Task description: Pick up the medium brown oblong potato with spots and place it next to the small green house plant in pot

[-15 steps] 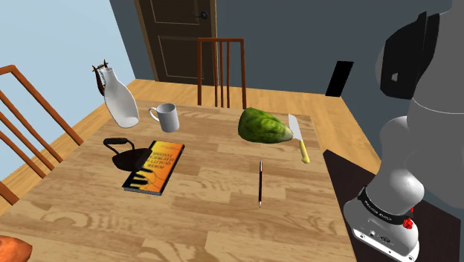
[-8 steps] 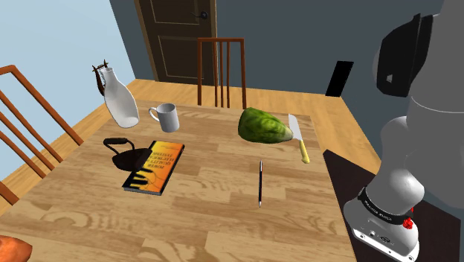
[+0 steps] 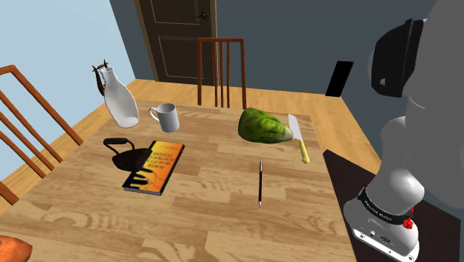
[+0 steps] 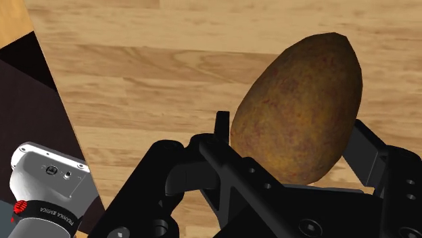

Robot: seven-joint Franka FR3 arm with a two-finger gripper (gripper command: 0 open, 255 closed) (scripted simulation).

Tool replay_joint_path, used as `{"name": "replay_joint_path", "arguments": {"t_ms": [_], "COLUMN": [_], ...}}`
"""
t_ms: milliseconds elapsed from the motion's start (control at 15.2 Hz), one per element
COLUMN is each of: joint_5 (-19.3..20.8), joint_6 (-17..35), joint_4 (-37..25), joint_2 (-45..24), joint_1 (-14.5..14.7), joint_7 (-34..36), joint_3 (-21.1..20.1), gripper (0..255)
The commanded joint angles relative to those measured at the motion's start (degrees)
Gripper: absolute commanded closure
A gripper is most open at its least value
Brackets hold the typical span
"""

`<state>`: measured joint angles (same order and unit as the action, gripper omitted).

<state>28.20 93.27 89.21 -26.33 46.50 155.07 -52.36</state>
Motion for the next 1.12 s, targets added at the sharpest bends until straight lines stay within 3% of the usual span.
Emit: {"name": "replay_joint_path", "arguments": {"t_ms": [0,1056], "joint_5": [0.37,4.29], "joint_6": [1.35,10.73], "joint_4": [1.15,8.10], "joint_2": [-0.40,-4.74], "joint_1": [-0.08,0.46], "joint_7": [0.40,4.01], "joint_3": [0.21,2.59], "gripper": [255,255]}}
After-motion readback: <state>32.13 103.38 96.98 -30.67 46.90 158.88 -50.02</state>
